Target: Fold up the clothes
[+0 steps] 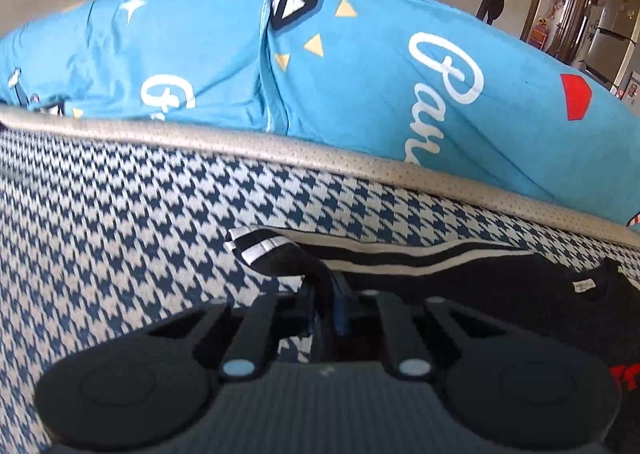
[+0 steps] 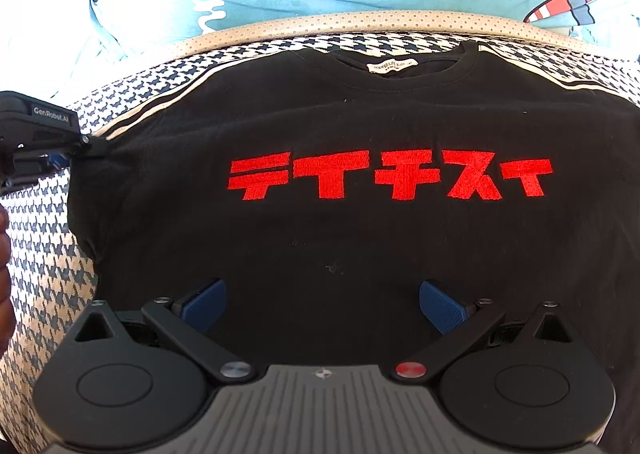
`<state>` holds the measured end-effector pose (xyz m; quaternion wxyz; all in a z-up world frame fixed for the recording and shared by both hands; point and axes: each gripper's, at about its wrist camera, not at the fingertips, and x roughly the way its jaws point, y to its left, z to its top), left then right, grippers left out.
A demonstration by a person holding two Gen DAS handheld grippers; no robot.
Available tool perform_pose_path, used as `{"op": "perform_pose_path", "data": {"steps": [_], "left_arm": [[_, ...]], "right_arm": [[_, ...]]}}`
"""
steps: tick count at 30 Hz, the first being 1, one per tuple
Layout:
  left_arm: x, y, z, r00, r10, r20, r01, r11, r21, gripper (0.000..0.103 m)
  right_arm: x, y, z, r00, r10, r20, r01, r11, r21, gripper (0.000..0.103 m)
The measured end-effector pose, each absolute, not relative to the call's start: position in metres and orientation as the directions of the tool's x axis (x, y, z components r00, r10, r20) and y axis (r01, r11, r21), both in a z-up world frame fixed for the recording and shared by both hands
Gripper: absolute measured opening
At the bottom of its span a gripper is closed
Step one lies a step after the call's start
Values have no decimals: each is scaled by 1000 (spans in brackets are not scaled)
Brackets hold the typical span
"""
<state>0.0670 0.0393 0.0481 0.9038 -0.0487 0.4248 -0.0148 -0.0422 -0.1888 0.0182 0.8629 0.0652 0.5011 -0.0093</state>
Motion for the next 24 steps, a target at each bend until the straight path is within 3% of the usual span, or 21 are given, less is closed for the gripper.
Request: {"op": "perform_pose_path", "data": {"steps": [4,11,17,21,24], "left_arm": [[67,31,55,681,-1,-733,-7,1000,-8,10],[73,62,46,616,48,-786,-130,991,-42,24],[66,78,52,612,48,-789,-157,986,-62,49],[61,82,55,605,31,-796,-145,987,-72,74],[58,86,59,602,19,-798,-144,986,-85,78]], "right_arm": [[-41,-190,19,511,66,-857,77,990,122,103],[-42,-185,27,551,146,-822,-10,986,168,103],[-48,-171,41,616,242,-750,-147,970,192,102],[-50,-155,42,640,271,-719,-227,961,160,89],[-53,-138,42,640,309,-704,-308,942,134,71]]}}
